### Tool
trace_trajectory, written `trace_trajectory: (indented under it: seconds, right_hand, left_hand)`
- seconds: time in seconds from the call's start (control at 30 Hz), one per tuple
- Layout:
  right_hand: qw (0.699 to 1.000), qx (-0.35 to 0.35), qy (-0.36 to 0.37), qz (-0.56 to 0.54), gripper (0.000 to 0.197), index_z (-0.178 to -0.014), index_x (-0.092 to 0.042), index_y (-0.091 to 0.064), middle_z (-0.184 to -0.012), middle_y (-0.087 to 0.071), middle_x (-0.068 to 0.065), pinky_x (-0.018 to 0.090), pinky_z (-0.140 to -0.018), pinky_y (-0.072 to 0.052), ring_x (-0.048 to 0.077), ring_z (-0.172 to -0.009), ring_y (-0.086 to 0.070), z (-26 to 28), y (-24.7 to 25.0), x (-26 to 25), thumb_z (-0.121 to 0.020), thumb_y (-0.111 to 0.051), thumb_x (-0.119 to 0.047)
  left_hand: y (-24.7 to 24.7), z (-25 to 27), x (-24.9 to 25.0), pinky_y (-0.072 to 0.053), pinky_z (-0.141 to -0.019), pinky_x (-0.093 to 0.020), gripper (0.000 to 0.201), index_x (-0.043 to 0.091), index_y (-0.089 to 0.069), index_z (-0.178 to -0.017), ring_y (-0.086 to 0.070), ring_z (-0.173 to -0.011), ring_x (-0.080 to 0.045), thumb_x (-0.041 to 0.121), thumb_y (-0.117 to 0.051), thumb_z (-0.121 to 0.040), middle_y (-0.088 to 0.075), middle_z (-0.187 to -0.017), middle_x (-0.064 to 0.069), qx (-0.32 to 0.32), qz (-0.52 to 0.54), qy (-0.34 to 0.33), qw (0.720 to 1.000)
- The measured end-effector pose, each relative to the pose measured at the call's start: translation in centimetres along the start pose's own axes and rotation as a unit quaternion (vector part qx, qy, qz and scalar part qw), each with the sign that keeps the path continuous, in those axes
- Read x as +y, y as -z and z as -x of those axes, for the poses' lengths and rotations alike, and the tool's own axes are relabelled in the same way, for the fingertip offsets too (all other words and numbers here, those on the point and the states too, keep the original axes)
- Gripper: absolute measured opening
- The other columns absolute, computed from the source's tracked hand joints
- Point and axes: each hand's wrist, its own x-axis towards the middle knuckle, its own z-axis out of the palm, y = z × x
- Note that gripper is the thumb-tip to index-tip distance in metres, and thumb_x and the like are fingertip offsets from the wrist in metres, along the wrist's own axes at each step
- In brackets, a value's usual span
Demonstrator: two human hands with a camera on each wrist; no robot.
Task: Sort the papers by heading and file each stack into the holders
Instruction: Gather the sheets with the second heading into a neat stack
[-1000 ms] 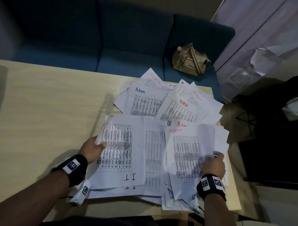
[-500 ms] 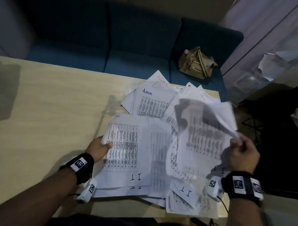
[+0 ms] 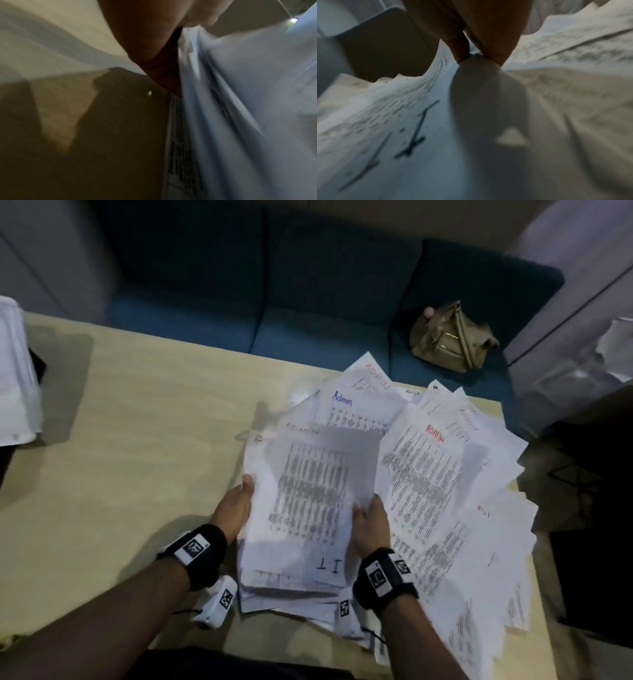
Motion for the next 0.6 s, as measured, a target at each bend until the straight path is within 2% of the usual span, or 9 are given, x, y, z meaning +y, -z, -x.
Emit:
trace_trajectory:
  seconds: [0.07,0.13,0.2,0.27,0.3,0.4,0.47,0.53,0.6]
  right_hand:
    - [0.999,-0.040,0.008,0.009,0.013,-0.111,-0.014,-0.047,-0.107,-0.057,0.002,0.022,-0.073,-0.043,0.015,-0.091,-0.053,0.8,-2.1,-0.4,-0.100,-0.042,-0.010]
    - [0.997,-0.062,0.019,0.035,0.009,-0.102,-0.020,-0.043,-0.108,-0.058,0.002,0.015,-0.061,-0.042,0.013,-0.087,-0.055,0.9,-3.5,-0.5,-0.100,-0.040,-0.012]
    - [0.995,-0.041,0.037,0.079,0.007,-0.105,-0.018,-0.047,-0.111,-0.056,0.005,0.022,-0.070,-0.049,0.018,-0.095,-0.055,0.3,-4.2,-0.4,-0.099,-0.044,-0.018]
    - [0.993,0.011,0.050,0.107,0.027,-0.118,-0.013,-0.049,-0.119,-0.053,0.008,0.039,-0.092,-0.050,0.025,-0.110,-0.052,-0.6,-4.5,-0.6,-0.096,-0.050,-0.028]
    - [0.994,0.018,0.053,0.089,0.034,-0.123,-0.013,-0.047,-0.123,-0.052,0.008,0.041,-0.099,-0.047,0.026,-0.115,-0.051,-0.8,-4.5,-0.9,-0.095,-0.051,-0.032]
    - [0.996,-0.065,0.053,0.004,0.040,-0.133,-0.015,-0.033,-0.122,-0.051,0.005,0.034,-0.094,-0.045,0.020,-0.109,-0.051,-0.5,-5.1,-2.4,-0.098,-0.046,-0.027]
    - [0.990,-0.116,0.075,0.022,0.044,-0.139,-0.017,-0.028,-0.126,-0.054,0.008,0.037,-0.092,-0.049,0.020,-0.104,-0.053,-0.2,-5.6,-3.1,-0.098,-0.044,-0.024]
    - [0.990,-0.070,0.104,0.066,0.042,-0.137,-0.019,-0.038,-0.129,-0.054,0.006,0.044,-0.100,-0.046,0.021,-0.113,-0.052,-0.4,-5.5,-3.1,-0.097,-0.048,-0.030]
    - [0.982,0.046,0.070,0.171,0.046,-0.134,-0.023,-0.043,-0.136,-0.046,0.005,0.048,-0.109,-0.036,0.025,-0.127,-0.043,-0.8,-4.0,-2.4,-0.092,-0.055,-0.037]
  left_hand:
    - [0.1,0.1,-0.1,-0.036,-0.106,-0.035,0.062,0.014,-0.044,-0.141,-0.047,-0.124,-0.017,0.057,-0.034,-0.096,-0.050,-0.133,0.003,0.002,0.032,0.004,0.999]
    - [0.5,0.0,-0.9,-0.046,-0.088,-0.034,0.044,0.020,-0.048,-0.133,-0.057,-0.108,-0.021,0.040,-0.052,-0.095,-0.058,-0.119,0.004,0.006,-0.019,-0.024,1.000]
    - [1.0,0.0,-1.4,-0.050,-0.078,-0.035,0.039,0.016,-0.051,-0.123,-0.061,-0.097,-0.027,0.031,-0.065,-0.089,-0.063,-0.104,-0.002,0.013,-0.043,-0.032,0.998]
    - [1.7,0.0,-1.8,-0.047,-0.082,-0.034,0.044,0.011,-0.052,-0.127,-0.060,-0.106,-0.027,0.026,-0.067,-0.088,-0.063,-0.106,-0.002,0.000,0.003,-0.011,1.000]
    - [2.1,0.1,-1.9,-0.045,-0.087,-0.034,0.044,0.012,-0.052,-0.128,-0.059,-0.108,-0.024,0.026,-0.066,-0.088,-0.063,-0.107,0.001,-0.013,0.024,0.005,1.000]
    - [2.6,0.6,-1.8,-0.042,-0.096,-0.035,0.041,0.022,-0.052,-0.124,-0.058,-0.101,-0.015,0.033,-0.065,-0.088,-0.062,-0.104,0.009,-0.045,0.007,0.008,0.999]
    - [3.0,0.3,-2.1,-0.047,-0.091,-0.038,0.045,0.020,-0.051,-0.126,-0.059,-0.097,-0.020,0.037,-0.066,-0.087,-0.063,-0.107,0.000,-0.023,-0.047,-0.003,0.999]
    - [3.8,-0.3,-2.5,-0.051,-0.073,-0.036,0.032,0.011,-0.058,-0.116,-0.060,-0.076,-0.022,0.030,-0.064,-0.090,-0.067,-0.091,-0.006,0.030,-0.060,-0.008,0.998]
    - [5.0,-0.8,-2.7,-0.048,-0.061,-0.033,0.029,0.004,-0.060,-0.114,-0.056,-0.064,-0.022,0.023,-0.060,-0.092,-0.064,-0.076,-0.005,0.071,-0.045,-0.004,0.996]
